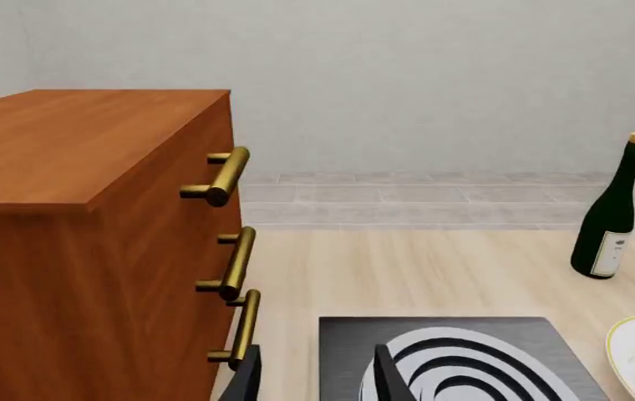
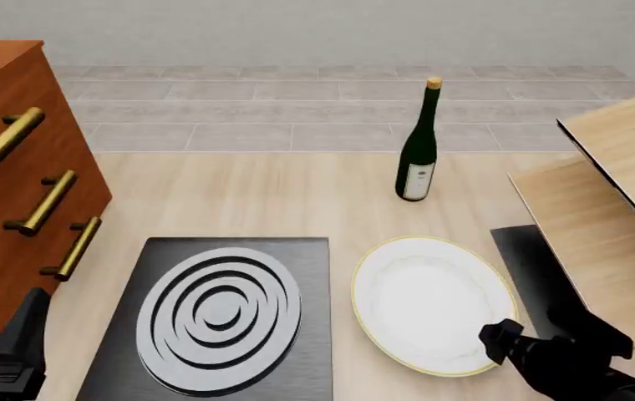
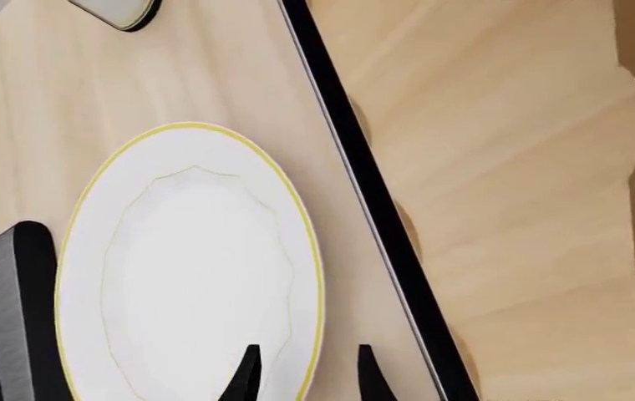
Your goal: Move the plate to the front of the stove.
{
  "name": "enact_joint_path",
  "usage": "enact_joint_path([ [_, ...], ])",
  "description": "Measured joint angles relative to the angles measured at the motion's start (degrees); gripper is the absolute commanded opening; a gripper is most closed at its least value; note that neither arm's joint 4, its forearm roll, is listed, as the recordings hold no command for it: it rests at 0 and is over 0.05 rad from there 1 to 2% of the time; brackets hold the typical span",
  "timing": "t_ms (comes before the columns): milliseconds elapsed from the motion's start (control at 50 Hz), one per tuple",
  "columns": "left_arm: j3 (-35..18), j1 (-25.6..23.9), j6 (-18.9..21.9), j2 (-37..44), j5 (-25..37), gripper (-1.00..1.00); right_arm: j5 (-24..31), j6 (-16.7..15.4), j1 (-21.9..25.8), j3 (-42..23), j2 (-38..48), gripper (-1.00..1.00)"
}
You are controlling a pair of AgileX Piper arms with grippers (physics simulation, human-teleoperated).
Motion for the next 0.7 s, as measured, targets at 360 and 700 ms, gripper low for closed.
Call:
enact_joint_path([
  [360, 0.0, 0.0, 0.0, 0.0, 0.0, 1.00, -3.0, 0.8, 2.5, -0.8, 1.9, -1.00],
  [700, 0.0, 0.0, 0.0, 0.0, 0.0, 1.00, -3.6, 6.1, 3.1, -2.8, 4.6, -1.00],
])
